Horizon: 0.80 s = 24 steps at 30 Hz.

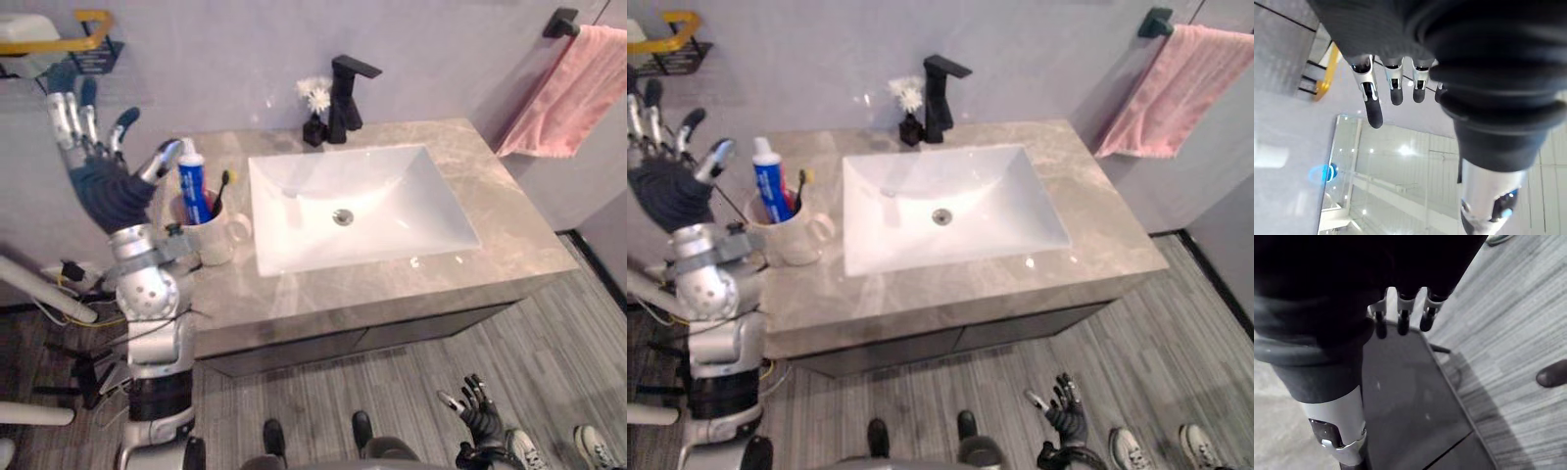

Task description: Organize washtable

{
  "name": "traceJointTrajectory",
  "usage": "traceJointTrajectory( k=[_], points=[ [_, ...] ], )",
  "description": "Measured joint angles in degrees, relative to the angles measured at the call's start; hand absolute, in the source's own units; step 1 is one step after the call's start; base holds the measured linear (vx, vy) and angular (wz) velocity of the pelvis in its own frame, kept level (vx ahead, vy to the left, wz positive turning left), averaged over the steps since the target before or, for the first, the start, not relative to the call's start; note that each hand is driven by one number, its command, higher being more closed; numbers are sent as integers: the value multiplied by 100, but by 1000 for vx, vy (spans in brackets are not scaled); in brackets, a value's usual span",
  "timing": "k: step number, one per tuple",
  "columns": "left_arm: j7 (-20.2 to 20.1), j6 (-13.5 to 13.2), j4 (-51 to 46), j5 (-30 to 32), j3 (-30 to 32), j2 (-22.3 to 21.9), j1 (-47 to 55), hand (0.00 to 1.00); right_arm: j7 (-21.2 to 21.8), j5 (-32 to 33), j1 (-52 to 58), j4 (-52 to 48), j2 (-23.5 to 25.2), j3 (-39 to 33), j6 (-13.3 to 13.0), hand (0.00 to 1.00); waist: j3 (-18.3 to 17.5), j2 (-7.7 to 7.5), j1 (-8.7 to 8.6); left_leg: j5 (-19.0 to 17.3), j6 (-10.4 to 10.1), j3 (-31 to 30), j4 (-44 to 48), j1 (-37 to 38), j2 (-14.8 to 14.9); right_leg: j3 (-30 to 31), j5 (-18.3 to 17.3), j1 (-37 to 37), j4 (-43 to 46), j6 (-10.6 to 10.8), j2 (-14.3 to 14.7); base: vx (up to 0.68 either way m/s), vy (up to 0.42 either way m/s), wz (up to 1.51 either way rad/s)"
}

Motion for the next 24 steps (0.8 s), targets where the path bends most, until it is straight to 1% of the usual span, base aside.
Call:
traceJointTrajectory(
  k=[1,4,5,6,8,11,12,13,15,18,20,22,24],
  points=[
    [-24,-56,-243,1,96,-80,298,0,10,-1,7,-1,-1,0,1,0,-58,67,11,3,-4,-15,0,3,4,-29,-25,3,28,-1,2,-17,-3,13],
    [-122,-133,-666,-3,126,-318,814,0,17,-3,16,-1,5,2,5,0,-112,155,35,12,-18,-59,-1,6,5,-88,-89,5,100,-30,0,-29,-3,14],
    [-191,-181,-881,-27,101,-529,1224,0,20,-6,30,-1,9,2,6,0,-140,187,45,14,-33,-106,-1,24,5,-143,-118,11,117,-45,-3,-44,1,15],
    [-270,-189,-945,-64,34,-687,1514,0,19,-5,88,-1,11,2,6,0,-172,203,149,7,-50,-113,-1,26,11,-152,-139,12,124,-53,0,-36,-1,11],
    [-354,-189,-953,-99,-72,-834,1822,0,20,-6,147,-1,14,16,17,0,-175,208,183,15,-59,-133,-1,36,15,-187,-145,42,127,-46,1,-18,-5,7],
    [-499,-180,-1033,-398,-196,-1042,2294,0,20,-7,151,-6,22,90,38,0,-189,185,193,15,-61,-137,-2,73,17,-201,-150,112,132,-41,-1,-5,-2,2],
    [-530,-179,-1057,-473,-259,-1126,2451,100,19,-7,173,-23,29,141,84,0,-210,166,210,13,-61,-137,-2,82,21,-206,-155,119,138,-39,-2,0,0,0],
    [-573,-171,-1057,-536,-359,-1184,2567,100,16,-7,224,-99,54,190,111,0,-219,154,268,12,-59,-137,-2,83,38,-214,-161,123,155,-34,-3,0,0,0],
    [-636,-152,-1056,-668,-511,-1266,2727,100,11,-7,326,-302,110,257,112,0,-227,140,311,-2,-42,-136,-2,82,55,-239,-184,123,177,-4,-9,-1,-11,6],
    [-748,-85,-1021,-744,-687,-1409,2955,100,3,-6,378,-457,126,403,113,0,-260,91,322,-5,-38,-134,-2,82,65,-326,-227,130,226,-4,-21,3,-5,11],
    [-752,-47,-980,-767,-809,-1458,3035,100,0,-6,379,-467,131,464,113,0,-281,59,367,-7,-38,-131,-1,81,77,-339,-229,146,228,-4,-15,5,-2,3],
    [-756,-1,-796,-781,-870,-1471,3051,100,-6,-6,403,-555,146,471,117,0,-284,56,466,-8,-38,-130,-1,87,85,-348,-231,153,232,2,-10,0,0,0],
    [-756,92,-621,-798,-983,-1553,3055,100,-8,-6,434,-723,142,471,117,0,-286,52,484,-9,-39,-128,-1,86,99,-380,-237,161,236,15,-5,7,-8,5]
  ],
)
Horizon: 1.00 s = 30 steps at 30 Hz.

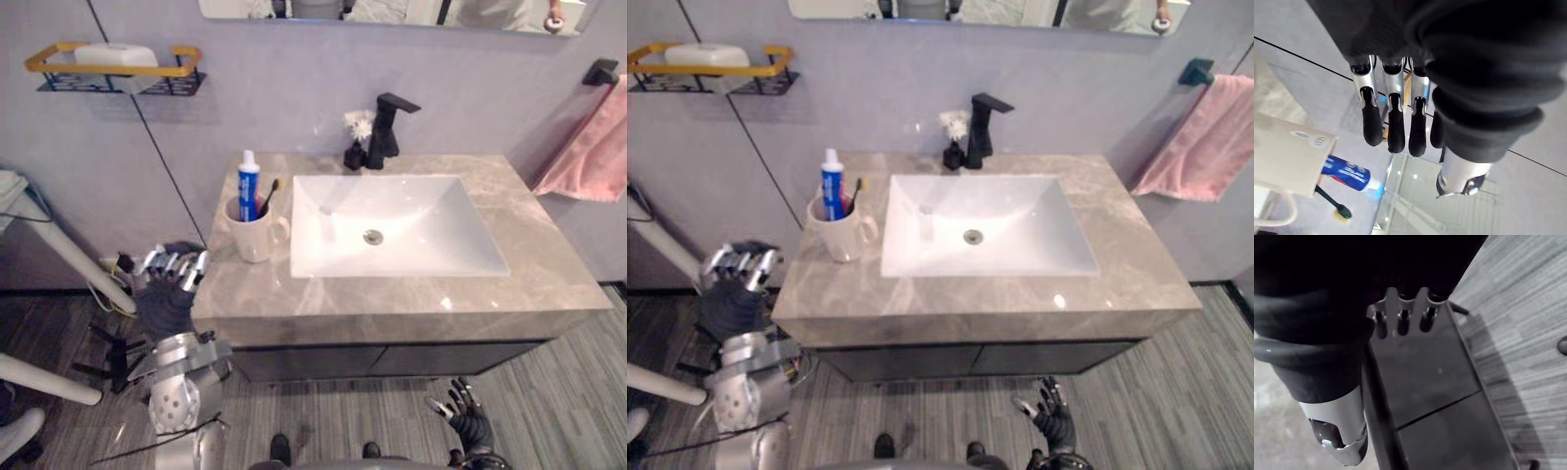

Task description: Organize washtable

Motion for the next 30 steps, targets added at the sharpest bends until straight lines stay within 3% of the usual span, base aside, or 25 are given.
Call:
traceJointTrajectory(
  k=[14,24,30],
  points=[
    [26,191,1054,-2,-247,-37,-722,100,-118,2,-25,-117,-2,-45,1,0,6,-43,-15,10,-25,130,2,-7,41,75,-15,-85,26,-1,30,1,-1,-3],
    [284,237,1759,9,-178,363,-1719,100,-128,-1,-223,344,-24,-121,0,0,234,-291,-135,4,-32,307,4,-116,27,311,-1,-361,79,4,32,1,6,-10],
    [307,239,2038,18,-52,425,-2167,100,-158,-1,-314,350,-24,-123,-1,0,465,-350,-205,-1,-27,438,32,-125,9,448,34,-437,85,18,22,15,7,-12]
  ],
)
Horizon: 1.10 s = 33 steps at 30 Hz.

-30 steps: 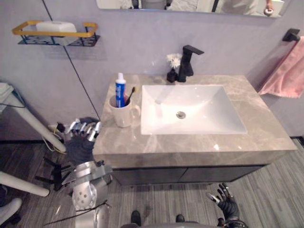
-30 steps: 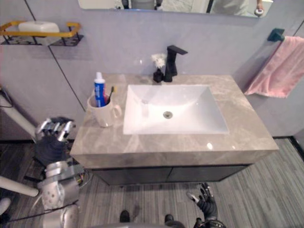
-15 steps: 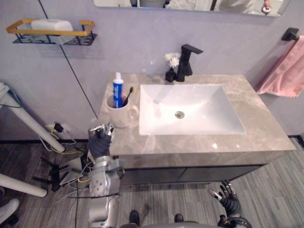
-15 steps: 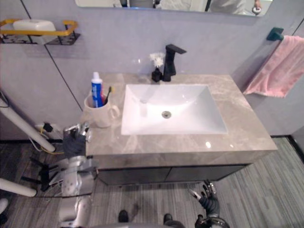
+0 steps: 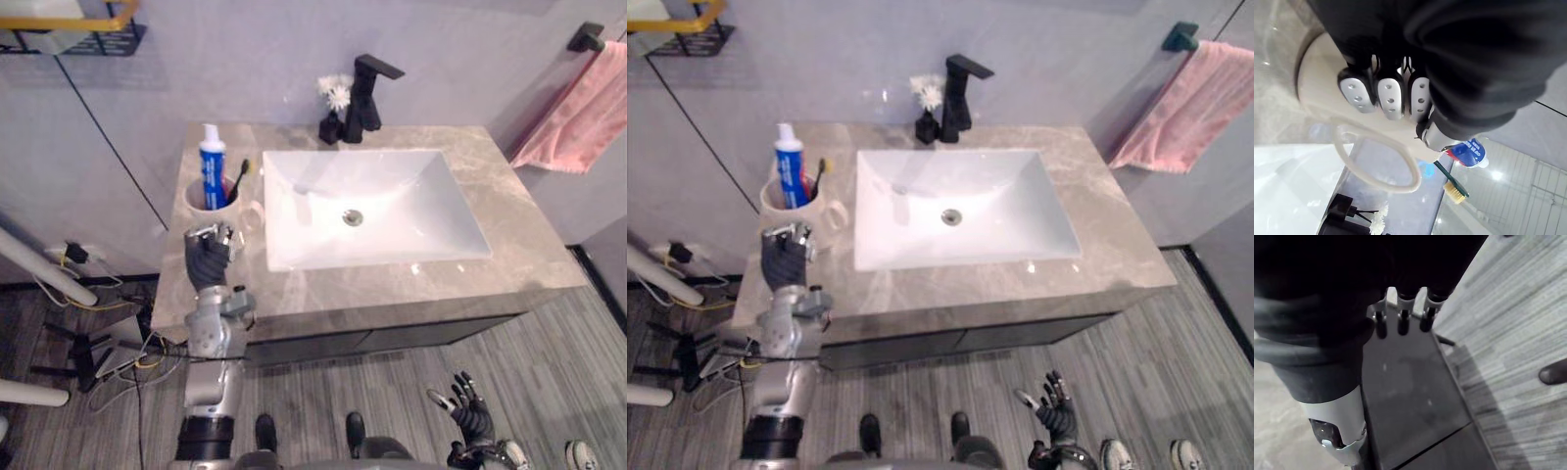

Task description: Organize washtable

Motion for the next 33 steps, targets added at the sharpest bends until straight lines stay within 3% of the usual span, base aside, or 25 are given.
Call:
traceJointTrajectory(
  k=[11,25,33],
  points=[
    [230,-2,273,30,156,265,-589,100,-81,1,-236,-1,-3,-58,-9,0,458,-84,-117,1,3,47,6,-91,-12,109,21,-152,79,10,4,4,-1,-3],
    [356,-4,548,162,534,778,-1410,100,-80,1,-494,-2,-88,-79,-19,0,754,-98,-129,2,7,153,11,-210,-19,253,92,-339,62,-3,33,2,-2,-5],
    [353,11,549,168,535,818,-1521,100,-74,2,-537,-2,-121,-100,-22,0,845,-101,-127,0,5,160,8,-213,-20,247,91,-342,59,-6,35,0,0,0]
  ],
)
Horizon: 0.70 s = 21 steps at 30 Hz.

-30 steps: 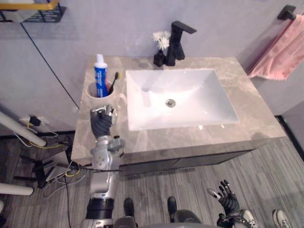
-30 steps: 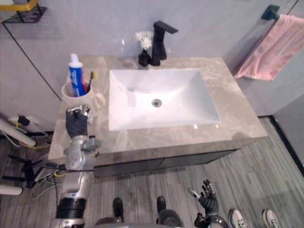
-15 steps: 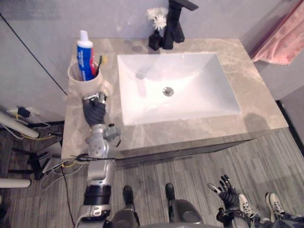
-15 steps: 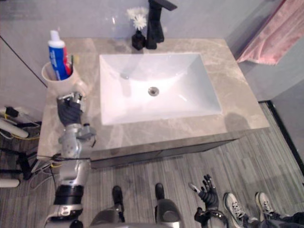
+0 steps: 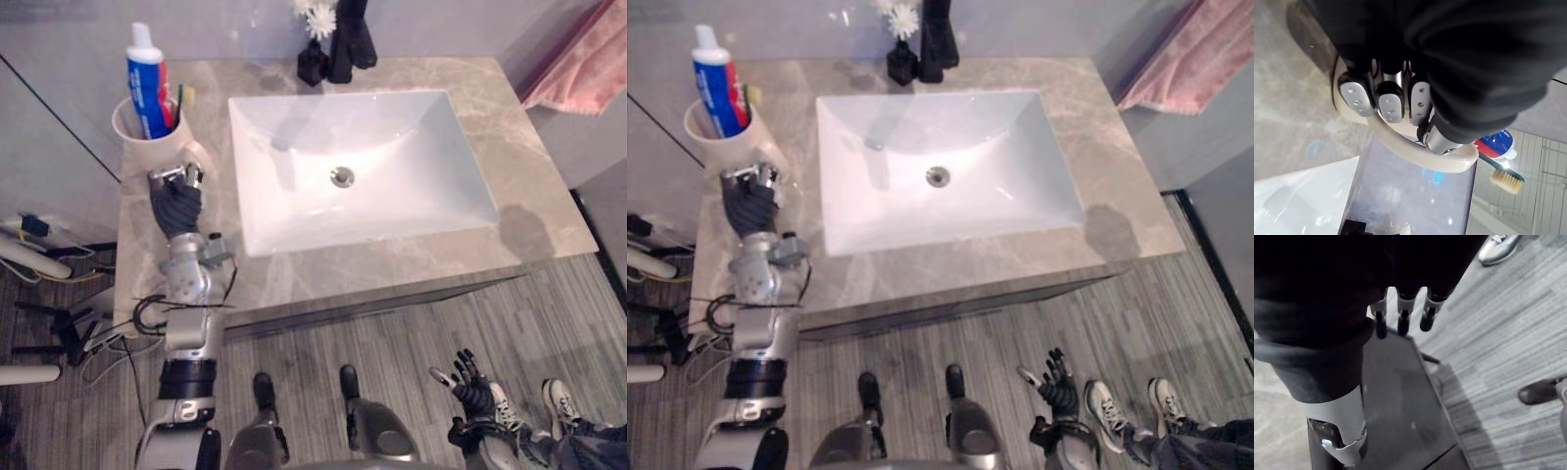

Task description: Organize washtable

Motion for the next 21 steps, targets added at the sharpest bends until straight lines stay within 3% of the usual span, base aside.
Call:
traceJointTrajectory(
  k=[21],
  points=[
    [3,18,68,-37,2,143,-435,100,0,1,-158,0,-117,4,-5,0,121,-78,21,33,-44,24,-2,-181,4,6,36,-242,-24,-39,-23,-8,-1,0]
  ],
)
